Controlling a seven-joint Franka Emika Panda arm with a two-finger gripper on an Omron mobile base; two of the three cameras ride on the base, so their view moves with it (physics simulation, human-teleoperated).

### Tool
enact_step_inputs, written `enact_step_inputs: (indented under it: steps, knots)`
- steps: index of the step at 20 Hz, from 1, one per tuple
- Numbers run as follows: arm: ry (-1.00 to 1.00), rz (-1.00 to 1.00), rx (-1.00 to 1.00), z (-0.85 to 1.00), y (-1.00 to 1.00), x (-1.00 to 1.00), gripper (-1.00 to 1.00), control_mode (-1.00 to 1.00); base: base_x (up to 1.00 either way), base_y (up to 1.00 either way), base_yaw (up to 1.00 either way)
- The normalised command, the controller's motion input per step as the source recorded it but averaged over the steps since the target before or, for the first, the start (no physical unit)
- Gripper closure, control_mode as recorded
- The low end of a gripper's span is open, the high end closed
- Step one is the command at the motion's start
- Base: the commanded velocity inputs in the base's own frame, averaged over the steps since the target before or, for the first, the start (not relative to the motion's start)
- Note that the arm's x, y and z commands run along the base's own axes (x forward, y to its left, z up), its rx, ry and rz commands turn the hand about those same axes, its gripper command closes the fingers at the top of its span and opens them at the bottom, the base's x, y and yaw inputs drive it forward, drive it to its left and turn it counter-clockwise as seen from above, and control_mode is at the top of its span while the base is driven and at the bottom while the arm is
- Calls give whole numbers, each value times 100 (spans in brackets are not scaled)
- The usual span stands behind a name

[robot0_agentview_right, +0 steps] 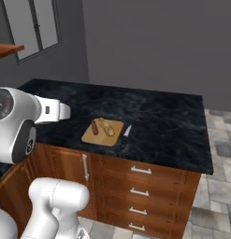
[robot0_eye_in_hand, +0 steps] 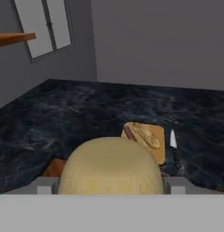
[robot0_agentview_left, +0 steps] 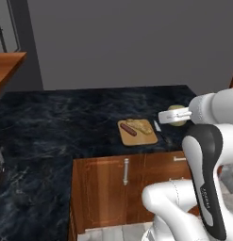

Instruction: Retrieve the sausage and cheese from the fridge and place them on the cutting board on the counter.

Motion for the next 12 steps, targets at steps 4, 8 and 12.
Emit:
enact_step_inputs:
  steps: [4, 8, 12]
  knots:
    - [0, 0, 0, 0, 0, 0, 100, 100, 78, 29, -15]
    - [0, 0, 0, 0, 0, 0, 100, 100, 70, 9, -5]
    - [0, 0, 0, 0, 0, 0, 100, 100, 52, 14, -1]
